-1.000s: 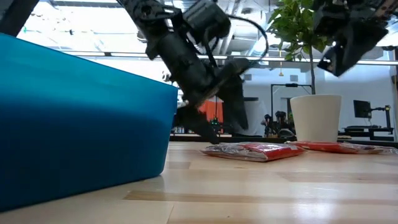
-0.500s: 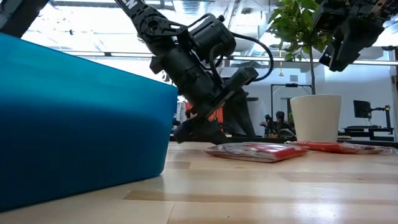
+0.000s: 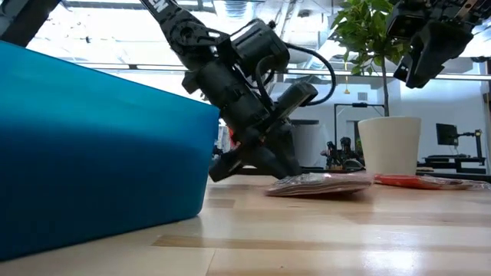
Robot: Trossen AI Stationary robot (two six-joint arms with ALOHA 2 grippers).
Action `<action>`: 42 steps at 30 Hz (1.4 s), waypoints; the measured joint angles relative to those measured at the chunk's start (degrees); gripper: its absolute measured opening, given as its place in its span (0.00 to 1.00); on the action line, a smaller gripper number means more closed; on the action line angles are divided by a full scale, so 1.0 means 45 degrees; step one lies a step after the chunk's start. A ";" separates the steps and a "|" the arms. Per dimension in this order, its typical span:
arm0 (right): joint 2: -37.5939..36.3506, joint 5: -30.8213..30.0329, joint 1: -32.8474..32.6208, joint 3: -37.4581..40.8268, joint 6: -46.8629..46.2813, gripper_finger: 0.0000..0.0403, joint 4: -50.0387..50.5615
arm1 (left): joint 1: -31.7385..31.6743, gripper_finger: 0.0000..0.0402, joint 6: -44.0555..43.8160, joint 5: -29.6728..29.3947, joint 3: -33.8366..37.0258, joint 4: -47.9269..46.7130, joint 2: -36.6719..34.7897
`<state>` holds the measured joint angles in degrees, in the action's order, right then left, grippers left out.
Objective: Sort popcorn bags into baskets
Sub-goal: Put the red popcorn bag into the blue bin
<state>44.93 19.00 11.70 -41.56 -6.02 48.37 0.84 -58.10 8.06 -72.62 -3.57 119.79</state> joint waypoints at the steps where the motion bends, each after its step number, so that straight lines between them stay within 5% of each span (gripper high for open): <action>1: 0.0000 0.0005 0.0000 0.0000 0.0000 0.34 0.0002 | 0.0047 0.00 -0.0189 0.0005 0.0011 0.0025 -0.0169; 17: 0.0000 0.0015 -0.0011 0.0000 0.0100 0.34 -0.0104 | 0.0537 0.00 -0.0715 0.0954 -0.0004 -0.1316 -0.4648; 24: 0.0002 0.0024 -0.0024 0.0000 0.0102 0.34 -0.0202 | 0.1891 0.00 -0.1038 0.1341 -0.0019 -0.4745 -0.7116; 32: 0.0000 0.0034 -0.0019 0.0000 0.0011 0.34 -0.0200 | 0.4492 0.00 -0.1934 -0.0586 -0.0028 -0.8249 -0.9244; 42: 0.0000 0.0029 -0.0015 0.0000 -0.0336 0.34 -0.0213 | 0.7054 0.00 -0.3350 -0.3195 0.0336 -1.1035 -0.9592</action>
<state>44.93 19.14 11.64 -41.56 -7.53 47.41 32.58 -73.18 -6.32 -71.11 -53.22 76.62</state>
